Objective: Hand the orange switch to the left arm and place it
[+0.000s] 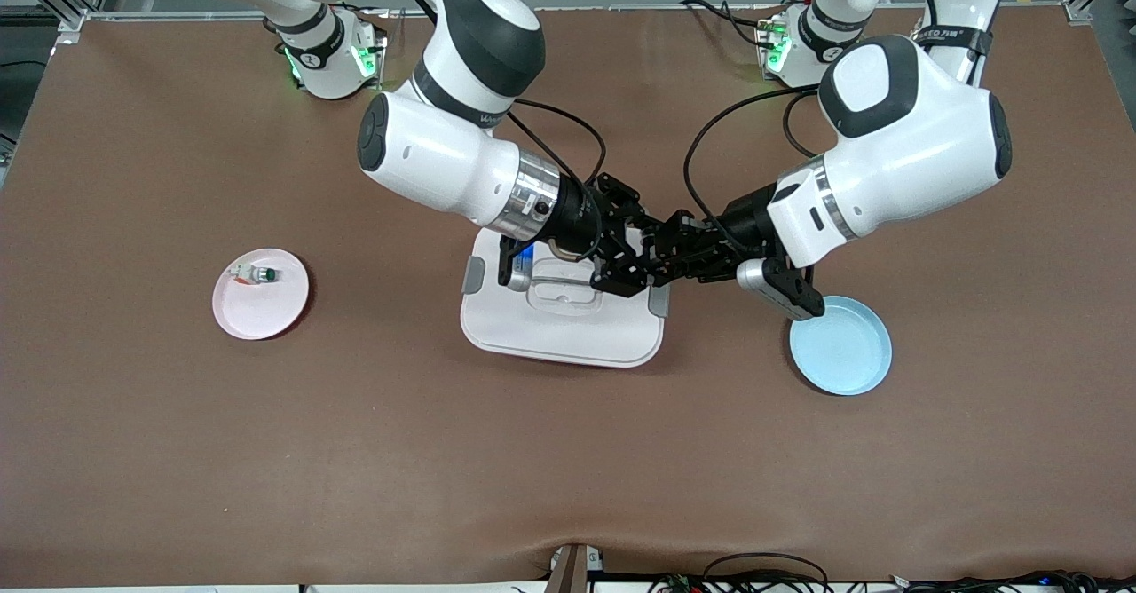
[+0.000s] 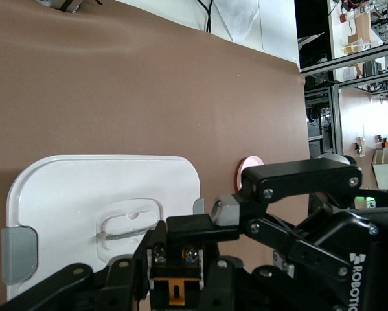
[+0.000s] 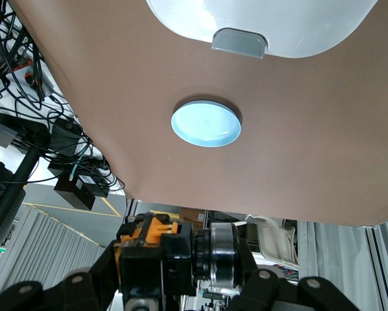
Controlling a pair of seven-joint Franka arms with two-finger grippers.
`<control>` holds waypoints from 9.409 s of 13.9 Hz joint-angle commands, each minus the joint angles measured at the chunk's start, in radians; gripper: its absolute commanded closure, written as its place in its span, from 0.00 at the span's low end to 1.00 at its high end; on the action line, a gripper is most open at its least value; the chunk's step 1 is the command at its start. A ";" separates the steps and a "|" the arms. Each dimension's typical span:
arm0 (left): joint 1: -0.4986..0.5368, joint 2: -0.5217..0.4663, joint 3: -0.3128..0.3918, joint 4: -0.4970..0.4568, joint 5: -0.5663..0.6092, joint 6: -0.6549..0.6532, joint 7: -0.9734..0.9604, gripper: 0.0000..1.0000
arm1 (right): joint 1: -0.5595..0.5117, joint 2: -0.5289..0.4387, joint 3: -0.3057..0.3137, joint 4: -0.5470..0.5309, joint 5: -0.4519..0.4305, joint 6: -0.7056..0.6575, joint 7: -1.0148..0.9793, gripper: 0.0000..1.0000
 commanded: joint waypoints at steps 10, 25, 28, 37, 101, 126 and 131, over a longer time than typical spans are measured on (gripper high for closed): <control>0.032 -0.050 0.004 -0.013 0.062 -0.001 0.037 1.00 | -0.016 0.008 -0.014 0.041 -0.098 -0.060 -0.008 0.00; 0.152 -0.202 0.012 -0.019 0.485 -0.303 -0.200 1.00 | -0.399 -0.081 -0.014 0.040 -0.315 -0.835 -0.830 0.00; 0.181 -0.212 0.013 -0.013 0.525 -0.318 -0.353 1.00 | -0.471 -0.097 -0.014 0.040 -0.398 -0.933 -1.041 0.00; 0.284 -0.206 0.030 0.006 0.529 -0.401 -0.829 1.00 | -0.625 -0.117 -0.014 0.035 -0.682 -1.091 -1.612 0.00; 0.382 0.308 0.027 -0.269 0.999 0.239 -1.681 0.00 | -0.681 -0.366 -0.007 -0.075 -0.825 -1.077 -1.711 0.00; 0.367 0.107 0.029 -0.356 0.779 0.194 -0.408 0.00 | -0.703 -0.646 -0.005 -0.436 -0.777 -0.811 -1.674 0.00; 0.358 0.089 0.036 -0.361 0.748 0.196 -0.111 0.00 | -0.697 -0.676 -0.004 -0.474 -0.780 -0.786 -1.651 0.00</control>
